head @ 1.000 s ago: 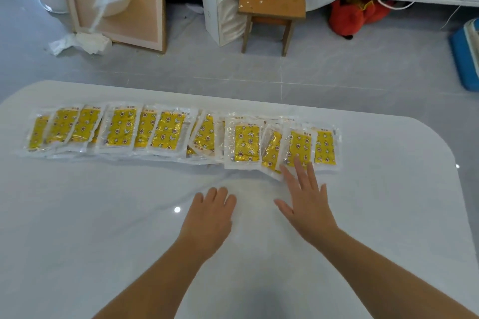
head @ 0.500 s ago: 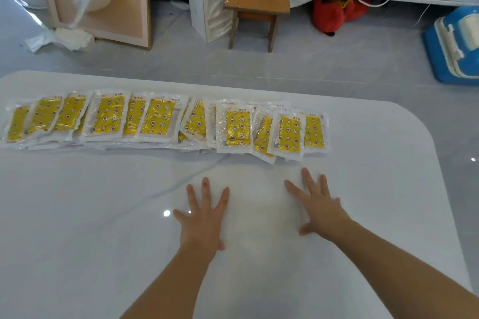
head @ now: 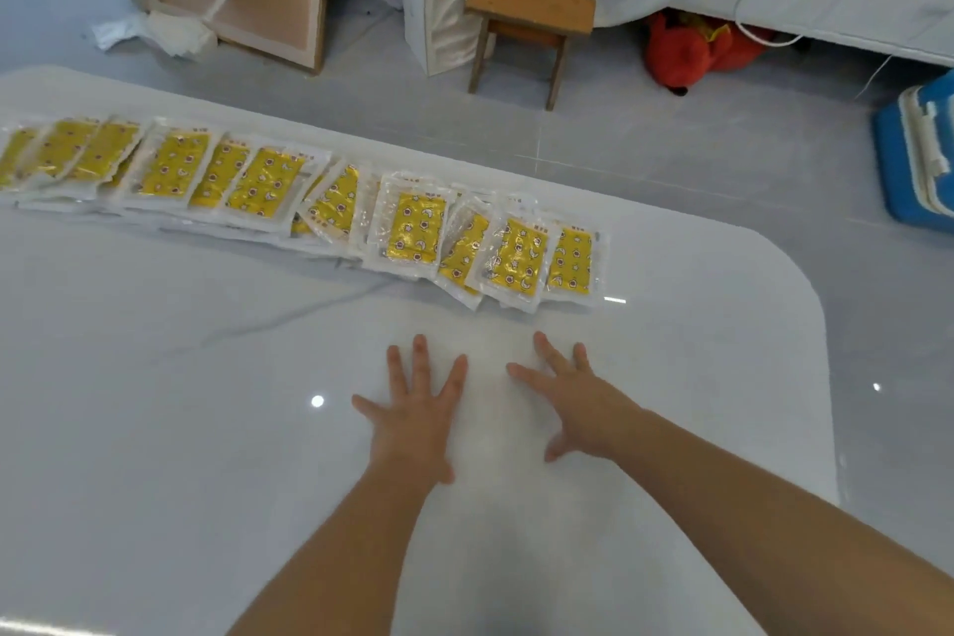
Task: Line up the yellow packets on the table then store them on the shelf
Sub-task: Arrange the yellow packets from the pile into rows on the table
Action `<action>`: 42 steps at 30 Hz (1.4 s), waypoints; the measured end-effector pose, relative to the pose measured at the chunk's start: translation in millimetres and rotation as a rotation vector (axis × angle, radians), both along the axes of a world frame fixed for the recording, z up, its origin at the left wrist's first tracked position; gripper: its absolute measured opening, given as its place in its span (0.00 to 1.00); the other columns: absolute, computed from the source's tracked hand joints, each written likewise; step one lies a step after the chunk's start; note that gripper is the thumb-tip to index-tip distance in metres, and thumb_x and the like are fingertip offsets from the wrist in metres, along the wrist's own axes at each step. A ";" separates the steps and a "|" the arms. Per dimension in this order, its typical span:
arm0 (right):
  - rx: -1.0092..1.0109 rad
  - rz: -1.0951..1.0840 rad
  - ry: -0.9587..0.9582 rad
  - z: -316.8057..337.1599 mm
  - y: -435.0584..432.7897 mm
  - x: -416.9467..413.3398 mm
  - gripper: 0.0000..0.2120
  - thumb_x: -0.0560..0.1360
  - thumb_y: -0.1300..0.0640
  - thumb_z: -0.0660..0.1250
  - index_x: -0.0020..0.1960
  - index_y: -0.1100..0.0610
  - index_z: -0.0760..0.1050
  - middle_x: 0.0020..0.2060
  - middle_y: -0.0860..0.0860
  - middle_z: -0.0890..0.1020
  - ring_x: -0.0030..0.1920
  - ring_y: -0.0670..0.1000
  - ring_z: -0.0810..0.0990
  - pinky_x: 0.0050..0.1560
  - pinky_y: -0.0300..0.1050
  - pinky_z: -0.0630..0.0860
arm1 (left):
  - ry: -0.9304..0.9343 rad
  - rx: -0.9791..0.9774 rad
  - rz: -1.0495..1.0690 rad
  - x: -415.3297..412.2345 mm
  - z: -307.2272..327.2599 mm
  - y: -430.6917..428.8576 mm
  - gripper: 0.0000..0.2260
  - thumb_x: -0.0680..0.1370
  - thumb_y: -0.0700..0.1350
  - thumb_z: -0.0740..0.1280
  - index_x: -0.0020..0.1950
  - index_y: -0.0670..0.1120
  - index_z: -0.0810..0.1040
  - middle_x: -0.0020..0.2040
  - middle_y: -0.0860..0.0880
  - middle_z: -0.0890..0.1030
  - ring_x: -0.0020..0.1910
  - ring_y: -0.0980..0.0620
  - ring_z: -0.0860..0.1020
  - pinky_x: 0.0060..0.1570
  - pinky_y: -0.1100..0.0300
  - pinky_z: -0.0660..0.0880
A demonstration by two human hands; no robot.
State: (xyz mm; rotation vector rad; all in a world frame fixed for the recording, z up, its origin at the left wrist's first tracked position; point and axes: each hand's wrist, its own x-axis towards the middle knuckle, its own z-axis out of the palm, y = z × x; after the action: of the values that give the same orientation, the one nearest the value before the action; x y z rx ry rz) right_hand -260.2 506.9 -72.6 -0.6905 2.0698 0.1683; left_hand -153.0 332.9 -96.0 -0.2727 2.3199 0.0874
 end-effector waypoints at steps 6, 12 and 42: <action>0.130 0.098 0.153 -2.5 48.3 -44.0 0.62 0.64 0.51 0.80 0.73 0.32 0.32 0.73 0.47 0.25 0.75 0.65 0.32 0.64 0.76 0.61 | -0.003 -0.064 0.021 -0.9 -1.9 1.0 0.62 0.63 0.61 0.77 0.72 0.60 0.25 0.73 0.41 0.25 0.74 0.35 0.33 0.60 0.32 0.66; 0.062 0.105 0.119 -11.8 61.4 -52.1 0.63 0.63 0.54 0.81 0.73 0.30 0.34 0.72 0.44 0.25 0.74 0.66 0.30 0.63 0.75 0.62 | -0.022 -0.106 0.013 -11.8 4.3 22.9 0.62 0.64 0.62 0.76 0.75 0.54 0.28 0.74 0.39 0.28 0.74 0.31 0.37 0.62 0.36 0.67; 0.068 0.456 0.033 1.2 160.0 -199.8 0.45 0.76 0.67 0.63 0.76 0.35 0.41 0.76 0.47 0.33 0.75 0.70 0.42 0.63 0.57 0.73 | -0.117 0.130 0.336 -138.5 19.2 233.3 0.45 0.75 0.38 0.65 0.77 0.58 0.35 0.73 0.38 0.26 0.73 0.31 0.32 0.62 0.42 0.71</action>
State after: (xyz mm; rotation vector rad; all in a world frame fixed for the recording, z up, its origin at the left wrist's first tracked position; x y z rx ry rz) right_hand -460.0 666.9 -71.4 -1.1145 1.8987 0.5073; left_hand -291.5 566.2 -76.9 -0.5831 2.1225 0.3781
